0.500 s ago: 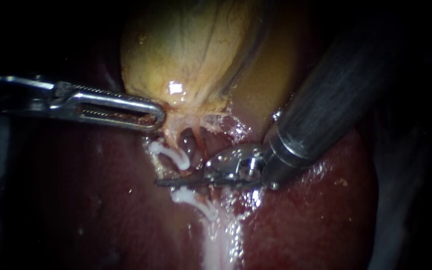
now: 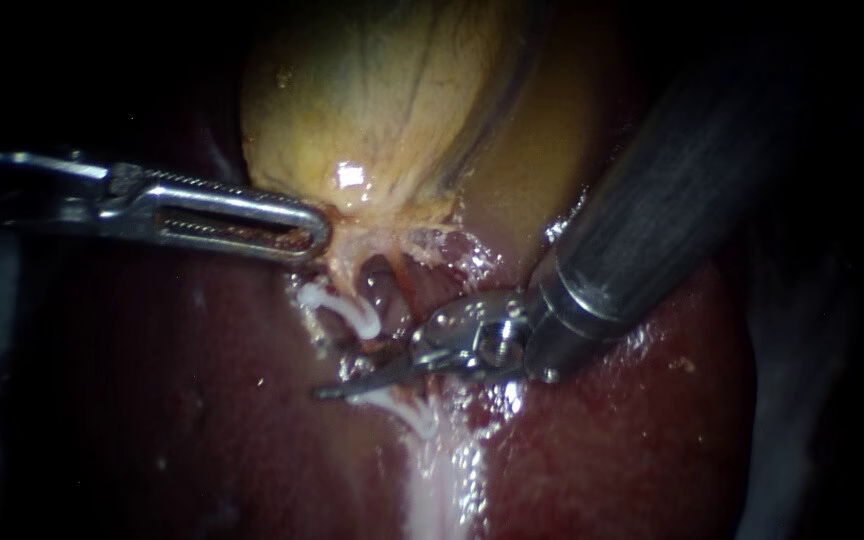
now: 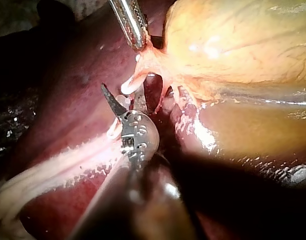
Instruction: Go back from the cut left tube
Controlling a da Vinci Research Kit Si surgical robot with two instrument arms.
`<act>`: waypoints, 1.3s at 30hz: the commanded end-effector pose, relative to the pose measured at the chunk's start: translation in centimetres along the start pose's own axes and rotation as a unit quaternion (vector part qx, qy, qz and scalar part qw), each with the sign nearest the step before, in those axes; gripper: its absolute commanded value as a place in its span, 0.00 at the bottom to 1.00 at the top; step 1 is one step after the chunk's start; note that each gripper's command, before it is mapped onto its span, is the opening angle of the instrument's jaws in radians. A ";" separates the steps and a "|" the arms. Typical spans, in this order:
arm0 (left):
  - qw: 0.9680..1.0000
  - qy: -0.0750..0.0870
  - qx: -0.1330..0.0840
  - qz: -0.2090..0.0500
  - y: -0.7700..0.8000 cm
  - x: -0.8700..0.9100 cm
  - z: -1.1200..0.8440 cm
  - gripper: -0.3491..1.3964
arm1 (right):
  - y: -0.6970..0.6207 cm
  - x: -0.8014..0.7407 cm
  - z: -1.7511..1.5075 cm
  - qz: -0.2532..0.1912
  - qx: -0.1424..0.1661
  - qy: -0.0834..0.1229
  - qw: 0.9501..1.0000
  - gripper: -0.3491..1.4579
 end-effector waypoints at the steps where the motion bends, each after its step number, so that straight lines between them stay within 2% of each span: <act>1: 1.000 0.000 0.000 0.000 0.00 0.00 0.00 0.00 | 0.00 0.00 0.00 0.003 0.000 0.000 1.000 0.77; 7: 1.000 0.000 0.000 0.000 -0.01 0.00 0.00 0.00 | -0.02 -0.01 -0.02 0.003 0.000 0.000 1.000 0.79; 14: 1.000 0.000 0.000 0.001 -0.05 0.00 -0.02 0.00 | -0.18 -0.05 -0.14 -0.009 0.005 -0.001 1.000 0.87; 17: 1.000 0.000 0.000 0.001 -0.06 0.00 -0.02 0.00 | -0.24 -0.06 -0.22 -0.018 0.002 0.003 1.000 0.95; 18: 1.000 0.000 0.000 0.001 -0.07 0.00 -0.02 0.00 | -0.26 -0.06 -0.27 -0.021 -0.012 0.011 1.000 0.98; 26: 1.000 0.001 0.001 0.001 -0.09 0.00 -0.03 0.00 | -0.39 -0.15 -0.83 -0.038 -0.016 0.016 0.999 0.98; 30: 1.000 0.001 0.001 0.001 -0.09 0.00 -0.03 0.00 | -0.41 -0.16 -1.22 -0.052 -0.025 0.024 0.998 0.98; 34: 1.000 0.001 0.001 0.001 -0.09 0.01 -0.02 0.00 | -0.35 -0.09 -1.59 -0.073 -0.045 0.031 0.996 0.98; 37: 1.000 0.001 0.001 0.001 -0.10 0.01 -0.02 0.00 | -0.32 0.00 -1.78 -0.085 -0.058 0.043 0.994 0.98; 39: 1.000 0.001 0.001 0.001 -0.10 0.01 -0.02 0.00 | -0.31 0.05 -1.87 -0.093 -0.064 0.044 0.993 0.98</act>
